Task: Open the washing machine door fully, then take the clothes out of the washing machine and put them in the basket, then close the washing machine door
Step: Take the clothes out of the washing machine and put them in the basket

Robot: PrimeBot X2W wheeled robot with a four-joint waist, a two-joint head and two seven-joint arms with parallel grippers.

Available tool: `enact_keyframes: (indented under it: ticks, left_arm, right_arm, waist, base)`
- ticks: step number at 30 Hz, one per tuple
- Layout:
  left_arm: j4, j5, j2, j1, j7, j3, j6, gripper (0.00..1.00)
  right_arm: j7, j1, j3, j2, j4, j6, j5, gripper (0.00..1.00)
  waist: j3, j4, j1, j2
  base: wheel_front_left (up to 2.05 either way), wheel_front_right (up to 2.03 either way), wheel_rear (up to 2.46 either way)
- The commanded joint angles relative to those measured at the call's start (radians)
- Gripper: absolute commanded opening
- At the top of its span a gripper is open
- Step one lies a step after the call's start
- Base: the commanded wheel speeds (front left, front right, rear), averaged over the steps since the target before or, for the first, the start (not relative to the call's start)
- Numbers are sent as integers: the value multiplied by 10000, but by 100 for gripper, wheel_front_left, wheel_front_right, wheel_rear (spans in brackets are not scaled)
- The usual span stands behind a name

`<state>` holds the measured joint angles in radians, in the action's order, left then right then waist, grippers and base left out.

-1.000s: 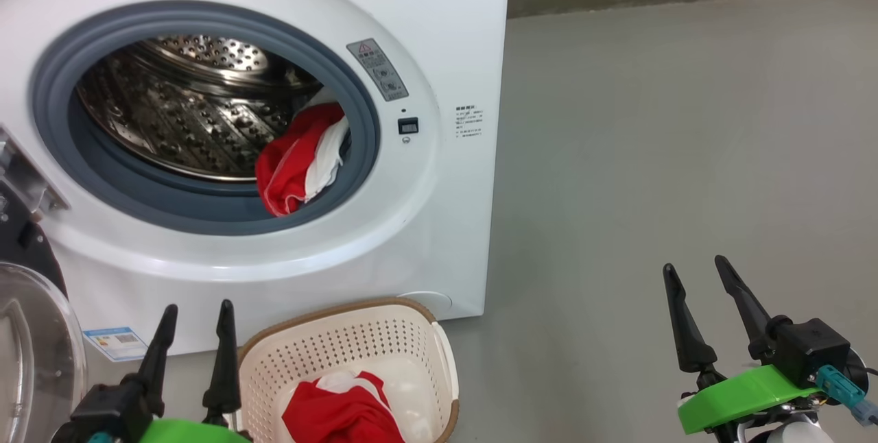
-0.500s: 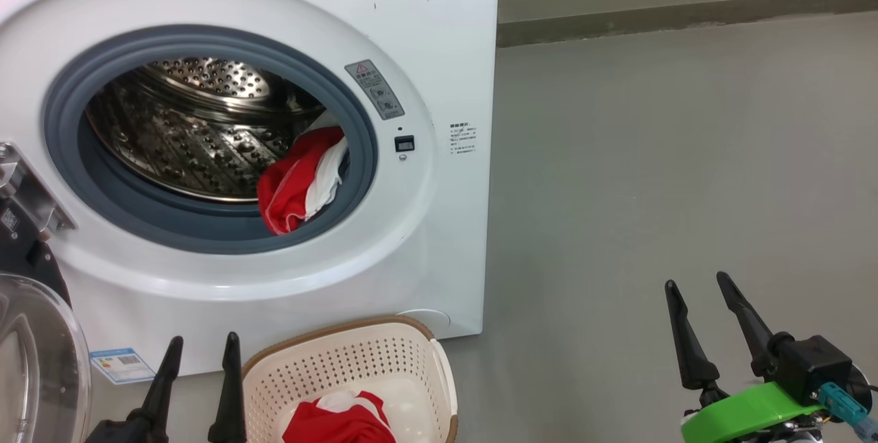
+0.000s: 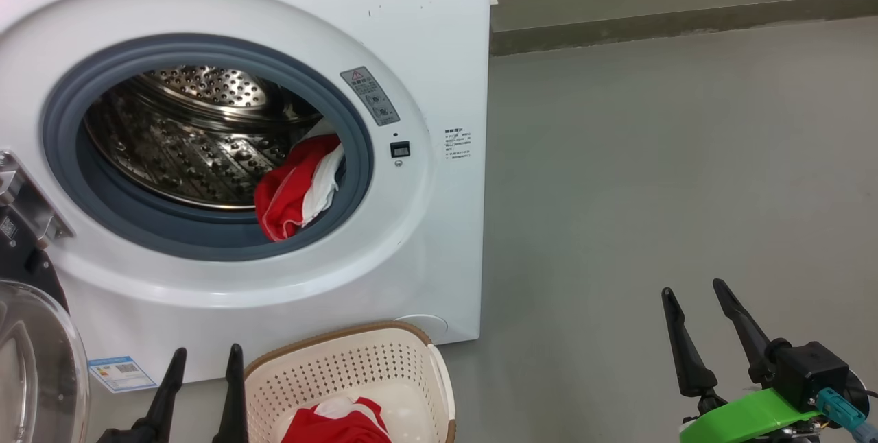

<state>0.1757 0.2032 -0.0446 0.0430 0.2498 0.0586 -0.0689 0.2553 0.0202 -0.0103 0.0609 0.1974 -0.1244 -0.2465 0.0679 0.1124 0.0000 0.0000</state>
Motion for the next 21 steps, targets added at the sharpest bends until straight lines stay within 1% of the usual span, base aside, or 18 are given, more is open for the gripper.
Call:
enact_keyframes:
  ticks: [1, 5, 14, 21]
  left_arm:
    - [-172, 17, -71, -220, 120, 270, 111, 100]
    - [-101, 79, -69, -229, 120, 224, 130, 100]
    - [-115, 168, -65, -328, 120, 90, 181, 100]
    - [198, 265, -119, -913, 120, 64, 109, 100]
  right_arm:
    - [65, -126, 307, 174, -276, -63, -58, 100]
    - [65, -92, 465, 248, -403, -63, -187, 100]
    - [65, -37, 462, 314, -552, -63, -214, 100]
    - [65, -95, 501, 273, -739, -63, -174, 100]
  waist:
    - [-6, 3, 0, 0]
    - [-72, 0, 0, 0]
    - [-407, -100, 0, 0]
    - [-851, -215, 0, 0]
  base:
    - [0, 0, 0]
    - [0, 0, 0]
    - [0, 0, 0]
    - [0, 0, 0]
